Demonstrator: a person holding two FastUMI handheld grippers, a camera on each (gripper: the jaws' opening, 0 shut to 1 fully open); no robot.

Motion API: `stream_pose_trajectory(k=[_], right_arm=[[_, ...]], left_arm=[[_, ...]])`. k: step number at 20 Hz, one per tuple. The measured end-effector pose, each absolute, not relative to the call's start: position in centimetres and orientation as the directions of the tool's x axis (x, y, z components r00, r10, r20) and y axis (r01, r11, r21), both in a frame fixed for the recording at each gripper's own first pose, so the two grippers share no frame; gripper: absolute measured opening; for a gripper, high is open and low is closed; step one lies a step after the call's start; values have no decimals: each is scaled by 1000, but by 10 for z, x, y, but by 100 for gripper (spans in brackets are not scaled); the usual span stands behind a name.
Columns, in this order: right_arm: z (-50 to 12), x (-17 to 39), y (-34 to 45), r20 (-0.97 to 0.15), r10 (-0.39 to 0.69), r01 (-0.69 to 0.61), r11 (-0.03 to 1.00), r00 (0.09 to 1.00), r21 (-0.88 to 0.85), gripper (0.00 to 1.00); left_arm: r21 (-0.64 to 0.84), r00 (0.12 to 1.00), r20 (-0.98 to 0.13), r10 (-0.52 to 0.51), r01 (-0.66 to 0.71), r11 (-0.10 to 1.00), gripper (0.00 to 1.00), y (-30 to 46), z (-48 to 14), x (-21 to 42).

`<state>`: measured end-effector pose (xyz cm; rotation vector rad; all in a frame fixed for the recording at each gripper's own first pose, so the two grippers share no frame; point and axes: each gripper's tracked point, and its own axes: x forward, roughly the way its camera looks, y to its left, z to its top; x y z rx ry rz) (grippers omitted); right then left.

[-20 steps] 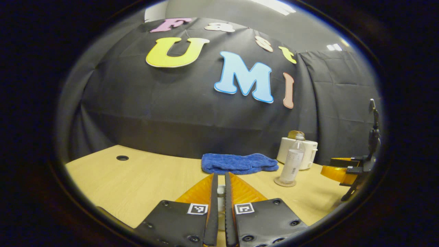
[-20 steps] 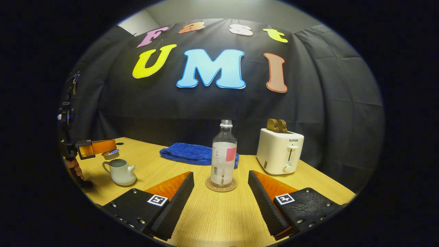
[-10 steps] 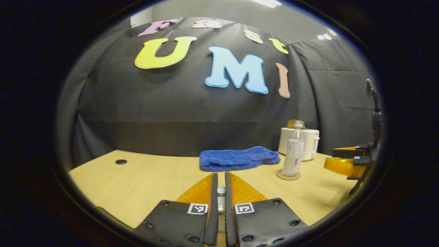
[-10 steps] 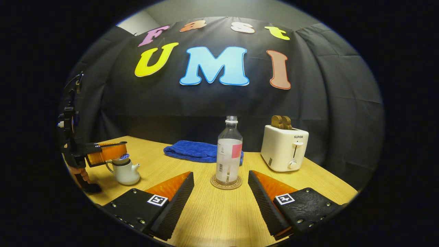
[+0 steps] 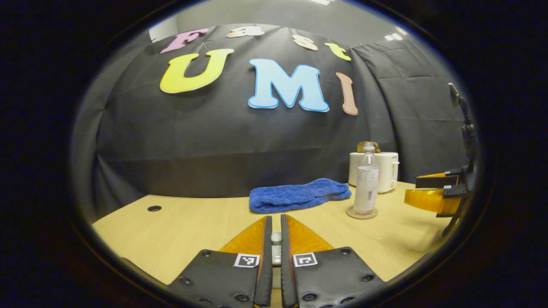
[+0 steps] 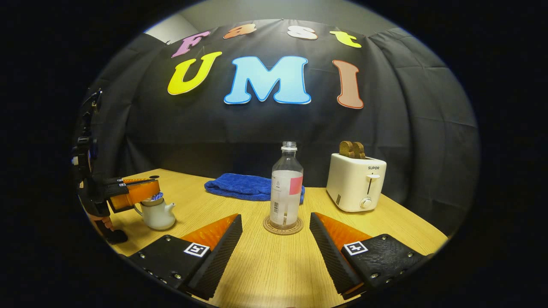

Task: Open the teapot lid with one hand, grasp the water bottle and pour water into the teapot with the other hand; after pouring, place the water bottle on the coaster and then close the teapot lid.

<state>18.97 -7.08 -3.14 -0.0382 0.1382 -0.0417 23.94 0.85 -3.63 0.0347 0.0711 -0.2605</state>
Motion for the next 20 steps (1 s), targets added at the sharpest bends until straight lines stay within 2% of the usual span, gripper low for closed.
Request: stream_pose_trajectory(k=[5, 9, 14, 15, 17, 20], right_arm=[[-33, 190, -72, -140, -47, 41, 998, 989, -45, 98], [-36, 191, -67, -147, -34, 28, 999, 989, -41, 98], [-36, 190, -67, -146, -37, 30, 998, 989, -52, 98], [-35, 190, -68, -144, -41, 33, 998, 989, -57, 98], [-32, 188, -66, -141, -40, 33, 998, 989, -56, 98], [-27, 178, -58, -127, -28, 20, 998, 992, -66, 98]], left_arm=[[28, 963, -82, -257, 260, 965, 17, 6, -38, 240], [18, 962, -83, -261, 263, 965, 22, 5, -37, 238], [22, 964, -95, -248, 251, 968, 22, 9, -39, 230], [16, 965, -96, -244, 246, 969, 28, 10, -38, 227], [3, 970, -91, -227, 229, 974, 28, 13, -36, 223], [11, 974, -82, -211, 212, 977, 39, 12, -28, 206]])
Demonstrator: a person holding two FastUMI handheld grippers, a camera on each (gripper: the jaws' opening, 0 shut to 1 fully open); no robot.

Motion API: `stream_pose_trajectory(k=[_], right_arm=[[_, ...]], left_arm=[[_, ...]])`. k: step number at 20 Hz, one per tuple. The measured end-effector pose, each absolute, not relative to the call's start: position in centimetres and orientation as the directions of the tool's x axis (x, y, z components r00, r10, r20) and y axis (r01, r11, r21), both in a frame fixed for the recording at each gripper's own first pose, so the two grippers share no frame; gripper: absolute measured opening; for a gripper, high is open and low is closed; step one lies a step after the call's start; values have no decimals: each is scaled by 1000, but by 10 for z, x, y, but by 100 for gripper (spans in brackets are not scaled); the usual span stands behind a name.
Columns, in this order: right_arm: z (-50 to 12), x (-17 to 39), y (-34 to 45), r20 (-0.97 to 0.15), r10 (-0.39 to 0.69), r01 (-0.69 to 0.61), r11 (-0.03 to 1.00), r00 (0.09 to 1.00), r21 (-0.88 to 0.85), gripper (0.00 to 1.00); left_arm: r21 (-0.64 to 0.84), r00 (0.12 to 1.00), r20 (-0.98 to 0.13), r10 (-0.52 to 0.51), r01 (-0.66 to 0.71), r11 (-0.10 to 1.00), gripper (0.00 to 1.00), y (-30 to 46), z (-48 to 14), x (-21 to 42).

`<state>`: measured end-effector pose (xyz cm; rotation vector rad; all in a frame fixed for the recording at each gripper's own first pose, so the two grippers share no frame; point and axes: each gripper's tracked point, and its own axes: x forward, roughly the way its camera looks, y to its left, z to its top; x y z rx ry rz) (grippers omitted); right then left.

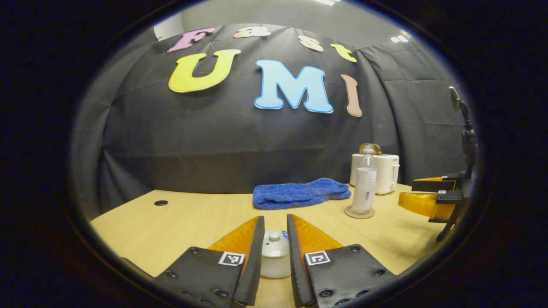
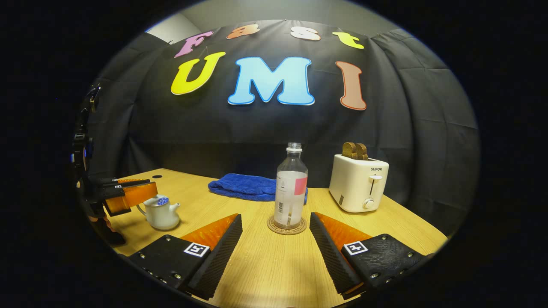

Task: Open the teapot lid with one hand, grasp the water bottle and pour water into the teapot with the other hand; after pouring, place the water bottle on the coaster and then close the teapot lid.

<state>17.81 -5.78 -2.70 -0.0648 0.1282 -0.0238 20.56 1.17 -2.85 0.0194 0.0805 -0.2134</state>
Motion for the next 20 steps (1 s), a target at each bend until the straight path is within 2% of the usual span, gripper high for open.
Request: stream_pose_trajectory(k=[4, 7, 11, 14, 15, 20], right_arm=[[-27, 150, -41, -124, 16, -30, 992, 992, -119, 98], [-17, 126, -36, -101, 36, -50, 988, 994, -144, 98], [-4, 96, -33, -65, 53, -61, 990, 996, -131, 98], [-7, 75, -34, -54, 52, -59, 989, 997, -134, 98], [-8, 69, -33, -49, 58, -64, 989, 997, -135, 98], [-20, 49, -34, -66, 59, -66, 991, 996, -116, 98]], left_arm=[[19, 981, -61, -186, 188, 982, 51, 9, -24, 176], [24, 979, -54, -195, 196, 980, 71, -2, -20, 156], [36, 981, -40, -192, 193, 981, 80, -17, -15, 125], [40, 979, -42, -197, 199, 979, 82, -35, -15, 99], [34, 979, -38, -201, 202, 979, 89, -41, -14, 91], [6, 979, -9, -202, 202, 979, 94, -63, -9, 59]])
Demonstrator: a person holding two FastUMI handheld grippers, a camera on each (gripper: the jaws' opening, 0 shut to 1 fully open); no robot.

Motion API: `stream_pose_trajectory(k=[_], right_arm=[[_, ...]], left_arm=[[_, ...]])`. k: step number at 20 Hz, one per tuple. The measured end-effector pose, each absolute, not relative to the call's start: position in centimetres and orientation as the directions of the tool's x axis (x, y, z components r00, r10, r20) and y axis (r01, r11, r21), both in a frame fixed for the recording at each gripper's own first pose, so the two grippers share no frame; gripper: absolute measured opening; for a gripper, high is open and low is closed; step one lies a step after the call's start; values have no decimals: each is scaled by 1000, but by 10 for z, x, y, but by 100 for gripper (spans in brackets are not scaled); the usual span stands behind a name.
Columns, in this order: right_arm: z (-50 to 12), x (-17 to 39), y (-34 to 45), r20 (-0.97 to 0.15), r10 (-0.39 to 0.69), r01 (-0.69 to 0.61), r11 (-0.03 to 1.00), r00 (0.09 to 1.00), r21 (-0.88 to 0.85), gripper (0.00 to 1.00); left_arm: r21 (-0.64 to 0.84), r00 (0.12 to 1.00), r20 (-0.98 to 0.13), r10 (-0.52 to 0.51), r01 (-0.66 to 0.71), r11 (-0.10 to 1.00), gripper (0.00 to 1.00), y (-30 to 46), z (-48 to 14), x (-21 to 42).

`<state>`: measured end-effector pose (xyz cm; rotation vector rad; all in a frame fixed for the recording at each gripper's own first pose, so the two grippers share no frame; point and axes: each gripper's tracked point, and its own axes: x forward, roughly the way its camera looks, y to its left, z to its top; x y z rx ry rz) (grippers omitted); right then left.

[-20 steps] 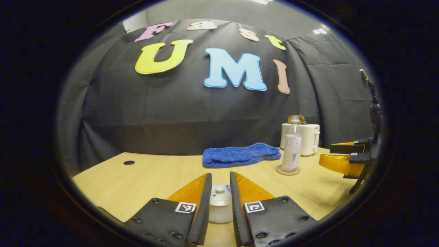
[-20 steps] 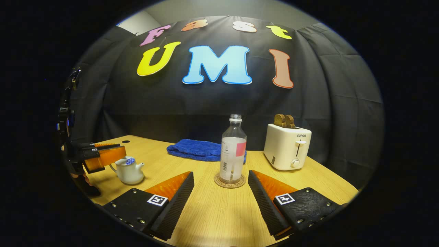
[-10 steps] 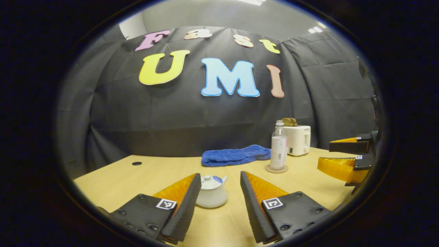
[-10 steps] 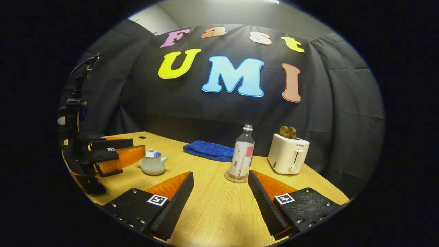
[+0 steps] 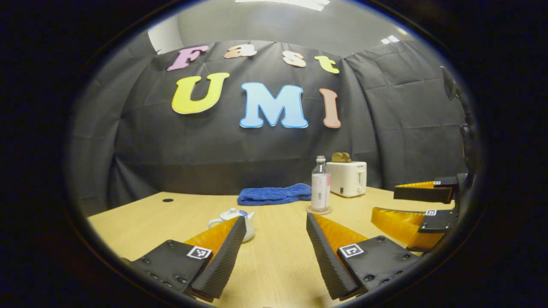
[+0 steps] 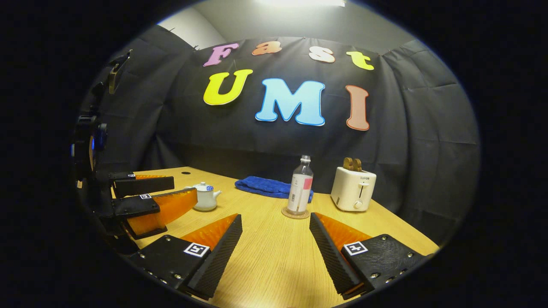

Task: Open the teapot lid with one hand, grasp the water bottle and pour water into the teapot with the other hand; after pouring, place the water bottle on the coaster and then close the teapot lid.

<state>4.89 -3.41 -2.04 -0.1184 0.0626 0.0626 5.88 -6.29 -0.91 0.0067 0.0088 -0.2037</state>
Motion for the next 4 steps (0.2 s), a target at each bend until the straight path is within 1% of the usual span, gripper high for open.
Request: stream_pose_trajectory(k=[4], right_arm=[[-28, 40, -31, -77, 64, -70, 995, 995, -73, 98]], left_arm=[[5, 981, -3, -192, 192, 981, 96, -68, -15, 45]])
